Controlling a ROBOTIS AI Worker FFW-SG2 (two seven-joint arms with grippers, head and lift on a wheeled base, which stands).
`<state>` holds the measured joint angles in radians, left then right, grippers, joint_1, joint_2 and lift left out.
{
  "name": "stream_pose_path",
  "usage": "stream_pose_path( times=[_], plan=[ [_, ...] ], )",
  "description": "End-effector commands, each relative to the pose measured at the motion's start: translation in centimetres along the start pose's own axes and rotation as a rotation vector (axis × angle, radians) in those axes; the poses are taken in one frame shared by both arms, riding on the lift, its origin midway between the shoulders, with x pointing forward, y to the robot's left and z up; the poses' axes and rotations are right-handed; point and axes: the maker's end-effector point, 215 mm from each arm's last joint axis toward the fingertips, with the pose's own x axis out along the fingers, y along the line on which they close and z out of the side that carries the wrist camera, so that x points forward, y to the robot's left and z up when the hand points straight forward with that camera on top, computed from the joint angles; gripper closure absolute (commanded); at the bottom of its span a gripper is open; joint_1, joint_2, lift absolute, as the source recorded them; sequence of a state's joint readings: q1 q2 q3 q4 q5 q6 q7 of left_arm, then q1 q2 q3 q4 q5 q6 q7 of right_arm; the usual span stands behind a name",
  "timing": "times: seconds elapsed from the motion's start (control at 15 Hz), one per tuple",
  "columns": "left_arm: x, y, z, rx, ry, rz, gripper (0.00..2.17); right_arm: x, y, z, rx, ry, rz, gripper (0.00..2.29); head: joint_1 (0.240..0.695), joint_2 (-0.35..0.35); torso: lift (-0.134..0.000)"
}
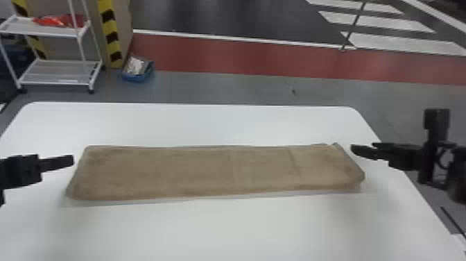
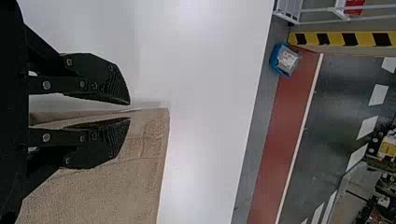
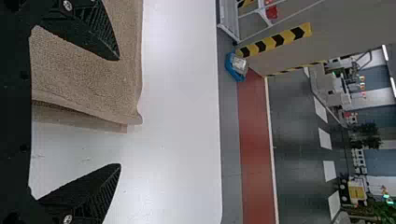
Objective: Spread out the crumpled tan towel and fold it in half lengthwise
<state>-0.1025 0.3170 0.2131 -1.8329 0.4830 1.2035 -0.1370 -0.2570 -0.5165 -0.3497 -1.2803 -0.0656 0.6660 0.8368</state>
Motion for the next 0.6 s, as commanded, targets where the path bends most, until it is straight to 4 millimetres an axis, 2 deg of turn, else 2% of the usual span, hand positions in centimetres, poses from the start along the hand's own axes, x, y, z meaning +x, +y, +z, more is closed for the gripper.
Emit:
stream_pose_path(
  times=[0.0,0.13,0.53],
  plan=[
    [0.6,0.0,-0.1,0.015,0.022,0.008,0.91,0.8,-0.1,-0.8,-0.058,0.075,0.001,0.07,0.695,-0.182,-0.125],
    [0.9,-0.1,-0.3,0.021,0.039,0.009,0.91,1.3,-0.2,-1.7,-0.087,0.126,0.001,0.08,0.695,-0.178,-0.125],
    [1.4,-0.4,-0.5,0.032,0.051,0.003,0.92,1.0,-1.5,-2.6,-0.068,0.169,-0.007,0.18,0.695,-0.192,-0.125]
  ],
)
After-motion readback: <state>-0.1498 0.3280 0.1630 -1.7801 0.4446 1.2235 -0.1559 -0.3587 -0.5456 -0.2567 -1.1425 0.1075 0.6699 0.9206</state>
